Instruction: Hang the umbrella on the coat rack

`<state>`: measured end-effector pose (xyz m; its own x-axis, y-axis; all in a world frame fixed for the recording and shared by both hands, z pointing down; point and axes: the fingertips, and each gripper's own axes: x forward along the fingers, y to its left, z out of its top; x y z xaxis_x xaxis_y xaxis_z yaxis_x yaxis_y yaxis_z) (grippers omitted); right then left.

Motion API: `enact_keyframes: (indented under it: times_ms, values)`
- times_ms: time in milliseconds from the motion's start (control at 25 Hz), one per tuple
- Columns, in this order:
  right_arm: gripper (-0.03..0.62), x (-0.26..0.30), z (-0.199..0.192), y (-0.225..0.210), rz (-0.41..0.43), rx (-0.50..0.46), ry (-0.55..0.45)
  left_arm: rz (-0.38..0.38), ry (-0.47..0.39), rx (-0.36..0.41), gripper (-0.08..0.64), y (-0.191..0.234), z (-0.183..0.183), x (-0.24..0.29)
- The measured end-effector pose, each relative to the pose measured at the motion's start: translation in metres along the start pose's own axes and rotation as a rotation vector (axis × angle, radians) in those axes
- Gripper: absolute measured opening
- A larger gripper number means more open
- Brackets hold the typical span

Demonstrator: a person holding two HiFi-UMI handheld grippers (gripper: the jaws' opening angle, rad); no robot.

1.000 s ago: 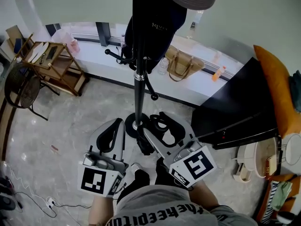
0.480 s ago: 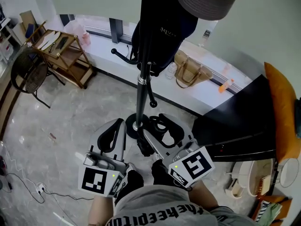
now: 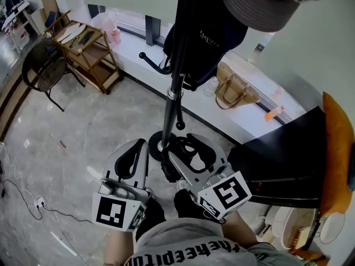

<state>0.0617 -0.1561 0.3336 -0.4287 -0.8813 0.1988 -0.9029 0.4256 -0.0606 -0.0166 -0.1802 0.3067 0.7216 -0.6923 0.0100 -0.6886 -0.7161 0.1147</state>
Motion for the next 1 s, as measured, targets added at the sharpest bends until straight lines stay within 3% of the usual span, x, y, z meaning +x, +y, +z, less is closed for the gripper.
enact_keyframes:
  times_ms: [1000]
  values:
    - [0.239,0.022,-0.024,-0.019,0.193,-0.026,0.070,0.261,0.009,-0.007,0.015,0.001,-0.017,-0.013]
